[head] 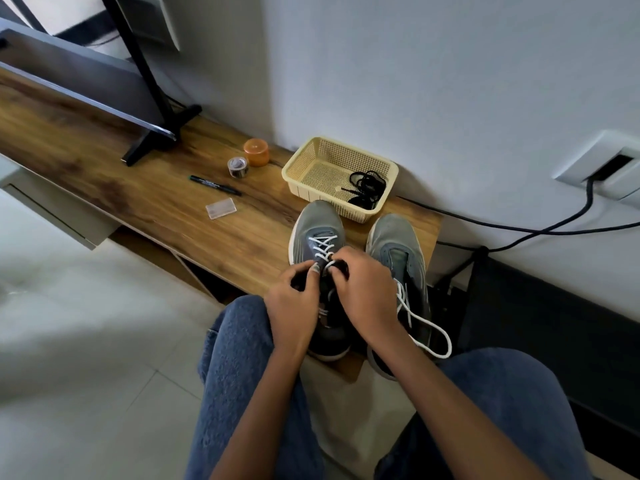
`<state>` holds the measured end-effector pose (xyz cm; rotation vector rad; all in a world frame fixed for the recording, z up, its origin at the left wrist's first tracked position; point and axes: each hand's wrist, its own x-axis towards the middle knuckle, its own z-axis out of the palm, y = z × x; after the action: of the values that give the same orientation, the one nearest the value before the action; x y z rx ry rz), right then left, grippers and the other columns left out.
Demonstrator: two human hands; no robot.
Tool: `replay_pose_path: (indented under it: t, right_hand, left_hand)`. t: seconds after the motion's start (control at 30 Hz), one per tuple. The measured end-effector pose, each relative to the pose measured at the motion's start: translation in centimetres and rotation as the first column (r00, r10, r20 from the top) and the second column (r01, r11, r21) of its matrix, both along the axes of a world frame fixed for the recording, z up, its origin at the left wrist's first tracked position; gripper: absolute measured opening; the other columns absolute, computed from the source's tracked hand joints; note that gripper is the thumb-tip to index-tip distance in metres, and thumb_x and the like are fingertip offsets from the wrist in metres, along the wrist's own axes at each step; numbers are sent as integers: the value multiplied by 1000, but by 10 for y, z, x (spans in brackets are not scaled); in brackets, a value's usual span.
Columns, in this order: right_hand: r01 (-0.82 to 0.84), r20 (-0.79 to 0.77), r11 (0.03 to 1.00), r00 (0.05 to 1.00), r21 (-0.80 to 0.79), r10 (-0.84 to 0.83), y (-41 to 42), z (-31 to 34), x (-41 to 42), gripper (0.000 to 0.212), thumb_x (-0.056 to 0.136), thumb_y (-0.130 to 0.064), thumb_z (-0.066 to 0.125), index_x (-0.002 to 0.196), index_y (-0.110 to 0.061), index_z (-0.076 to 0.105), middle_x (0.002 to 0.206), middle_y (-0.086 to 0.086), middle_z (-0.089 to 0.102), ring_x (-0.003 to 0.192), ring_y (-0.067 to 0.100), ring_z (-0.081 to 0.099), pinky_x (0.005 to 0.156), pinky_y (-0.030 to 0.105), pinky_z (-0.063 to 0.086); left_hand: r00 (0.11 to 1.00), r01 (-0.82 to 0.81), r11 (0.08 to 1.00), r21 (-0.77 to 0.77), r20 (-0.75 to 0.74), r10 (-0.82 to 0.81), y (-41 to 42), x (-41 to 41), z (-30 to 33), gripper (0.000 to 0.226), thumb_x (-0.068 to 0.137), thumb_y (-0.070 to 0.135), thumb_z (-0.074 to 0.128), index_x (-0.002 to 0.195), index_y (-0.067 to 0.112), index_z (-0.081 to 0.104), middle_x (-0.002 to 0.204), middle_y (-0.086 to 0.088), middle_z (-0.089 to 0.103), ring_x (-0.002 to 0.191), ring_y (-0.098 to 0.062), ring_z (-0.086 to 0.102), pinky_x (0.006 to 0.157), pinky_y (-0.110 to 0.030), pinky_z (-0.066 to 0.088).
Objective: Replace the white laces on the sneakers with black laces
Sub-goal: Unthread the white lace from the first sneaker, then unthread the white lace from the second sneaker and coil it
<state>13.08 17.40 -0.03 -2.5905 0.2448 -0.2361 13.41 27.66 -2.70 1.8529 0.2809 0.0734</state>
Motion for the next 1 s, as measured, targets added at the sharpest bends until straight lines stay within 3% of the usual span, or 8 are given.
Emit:
replay_pose_path:
  t: [0.13,0.3,0.37,0.5,0.63,0.8,0.9,1.0]
  right_hand:
    - [41,102,999,994,-5,-40,0,1,0,9,90,-26,58,89,-18,62,88,-2,63,77,20,60,60,32,46]
    - [77,234,992,967,101,-99,2,7,7,7,89,-19,58,82,-16,56,77,-5,58,67,12,54,54,26,41]
    - [89,285,979,948,184,-139,0,14,8,8,89,-19,60,82,-18,55,74,-7,57,64,9,53,55,22,39]
    - [64,331,925,923,374,-198,-11,42,11,3,89,-14,62,89,-14,65,77,-5,64,67,7,60,60,23,50]
    - [27,315,771,903,636,-292,-27,75,5,4,91,-12,63,89,-14,64,78,-2,67,65,9,65,58,19,50]
    - [27,251,618,899,786,-359,-53,96,-5,4,88,-5,64,90,-8,65,78,7,70,68,17,69,63,22,56]
    - [61,232,598,886,799,-401,-68,91,-12,7,87,-2,65,92,-6,66,78,11,70,73,23,70,70,25,57]
    - [127,188,596,880,793,-437,-79,80,-17,9,85,-1,66,91,-8,68,84,14,71,78,22,70,75,26,56]
  left_hand:
    - [1000,7,999,51,-5,-7,3,1,-2,6,88,28,67,89,22,69,84,10,69,82,-5,64,70,-15,48]
    - [1000,-2,999,45,-29,4,3,3,-7,5,90,26,63,89,23,66,86,5,68,82,-12,65,74,-34,54]
    - [1000,1,999,49,-28,0,3,2,-7,6,91,26,62,90,22,66,88,5,68,83,-11,64,74,-31,53]
    - [999,-25,999,22,-35,26,2,2,-1,6,93,23,59,92,20,64,85,4,65,78,-6,60,66,-15,47]
    - [995,-63,993,-98,-86,55,2,6,2,7,96,19,56,96,16,63,78,6,64,70,-5,58,58,-7,43]
    - [973,-161,851,-500,-226,51,7,13,12,8,95,18,58,99,17,65,71,8,65,64,-5,55,64,-21,48]
    - [978,-205,777,-595,-160,135,13,17,21,8,96,18,56,97,17,64,70,8,65,56,0,54,52,-13,44]
    - [951,-263,771,-580,-23,307,19,20,26,12,97,13,54,103,13,64,83,5,67,72,-1,61,69,-16,50]
